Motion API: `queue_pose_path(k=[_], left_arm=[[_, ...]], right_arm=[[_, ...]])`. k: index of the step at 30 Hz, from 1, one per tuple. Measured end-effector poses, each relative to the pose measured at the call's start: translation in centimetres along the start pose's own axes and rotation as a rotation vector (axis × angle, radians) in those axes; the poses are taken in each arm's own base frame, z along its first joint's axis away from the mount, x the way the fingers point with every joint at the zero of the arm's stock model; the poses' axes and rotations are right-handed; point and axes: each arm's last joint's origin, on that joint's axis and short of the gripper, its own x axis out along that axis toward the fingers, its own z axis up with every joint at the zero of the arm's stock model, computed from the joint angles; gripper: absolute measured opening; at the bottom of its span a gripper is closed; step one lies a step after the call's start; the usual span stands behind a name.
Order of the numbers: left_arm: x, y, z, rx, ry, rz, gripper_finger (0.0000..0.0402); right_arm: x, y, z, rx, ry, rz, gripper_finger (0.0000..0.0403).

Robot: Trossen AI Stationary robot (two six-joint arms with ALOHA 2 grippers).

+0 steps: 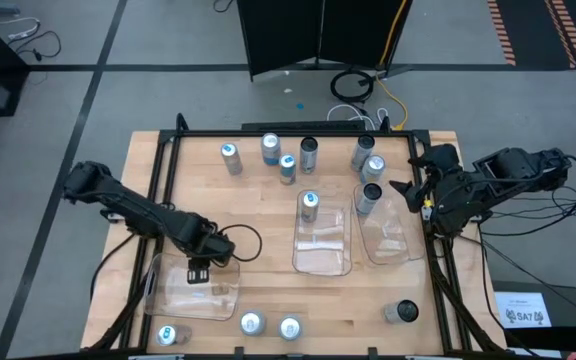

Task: Sort soda cans
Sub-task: Move the left transparent bin to the center of the table

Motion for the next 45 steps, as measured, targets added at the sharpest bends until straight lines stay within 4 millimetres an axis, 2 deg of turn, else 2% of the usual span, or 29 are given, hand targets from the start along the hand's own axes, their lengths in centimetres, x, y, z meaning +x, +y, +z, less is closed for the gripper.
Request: queue_pose_path(k=[3,8,13,18,27,32,36,40,45], left_arm=[[0.5,0.0,0.3,-0.004,0.02,0.018,0.0102],[0.7,0.1,0.4,-0.002,0.03,0.055,0.0017],[0.6,0.7,0.2,-0.02,0.029,0.15,0.0017],[0.4,2.2,0.9,-0.093,0.023,0.148,0.0017],[-0.3,6.7,2.1,-0.466,-0.005,0.199,0.0017],[-0.5,8.7,2.4,-0.777,-0.023,0.167,0.0017],[-0.6,9.7,2.7,-0.991,-0.032,0.108,0.0017],[-1.0,10.0,3.8,-1.152,-0.107,0.003,0.0017],[-1.4,10.2,4.5,-1.369,-0.18,-0.035,0.0017]], right_arm=[[0.0,0.0,0.0,0.0,0.001,0.0,0.0391],[0.0,0.0,0.0,-0.005,0.004,-0.004,0.0391],[0.0,0.0,0.0,-0.016,0.004,-0.004,0.0391],[0.0,0.0,0.0,-0.016,0.004,-0.004,0.0391],[0.0,0.0,-0.1,-0.028,0.006,-0.002,0.0391],[0.0,0.0,-0.1,-0.042,0.006,-0.002,0.0391],[0.0,0.0,-0.1,-0.042,0.007,-0.001,0.0391],[0.0,0.0,-0.1,-0.041,0.007,-0.001,0.0391],[0.0,0.0,0.0,-0.039,0.006,0.0,0.0391]])
